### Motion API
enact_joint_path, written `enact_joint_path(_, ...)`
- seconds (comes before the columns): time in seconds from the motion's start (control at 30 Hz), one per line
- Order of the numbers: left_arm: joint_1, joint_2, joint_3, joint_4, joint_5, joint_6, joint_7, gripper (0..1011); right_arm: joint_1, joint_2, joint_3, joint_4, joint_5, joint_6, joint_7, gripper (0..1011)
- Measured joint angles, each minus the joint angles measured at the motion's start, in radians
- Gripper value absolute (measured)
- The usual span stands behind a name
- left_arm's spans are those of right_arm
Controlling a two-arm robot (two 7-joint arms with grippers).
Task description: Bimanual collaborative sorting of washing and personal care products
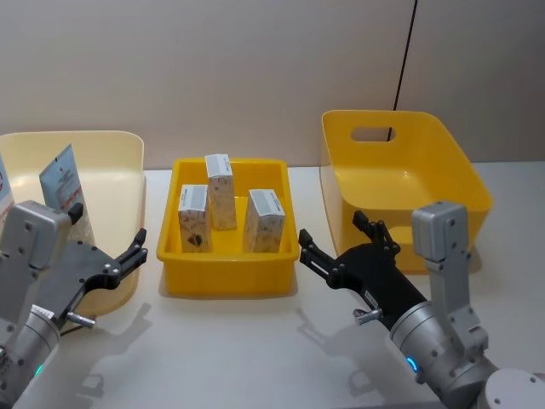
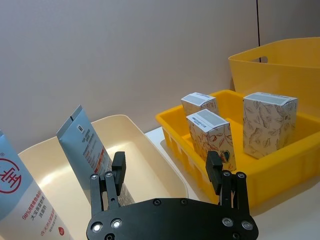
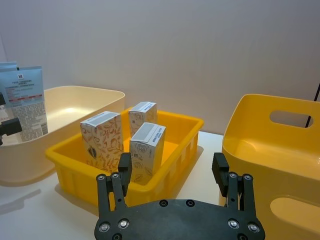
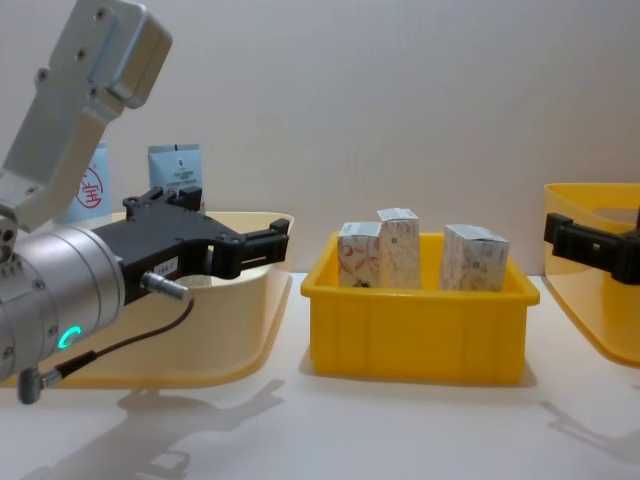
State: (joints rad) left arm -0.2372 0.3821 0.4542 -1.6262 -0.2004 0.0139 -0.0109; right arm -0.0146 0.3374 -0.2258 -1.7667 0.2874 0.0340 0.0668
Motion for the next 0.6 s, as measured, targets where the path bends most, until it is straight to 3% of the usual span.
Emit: enact_joint_path(0.6, 0.000, 0.000, 0.000, 0.000, 0.000, 0.000, 0.000, 1000, 0.000, 0.000, 0.000, 0.000, 0.000, 0.000, 0.000, 1001)
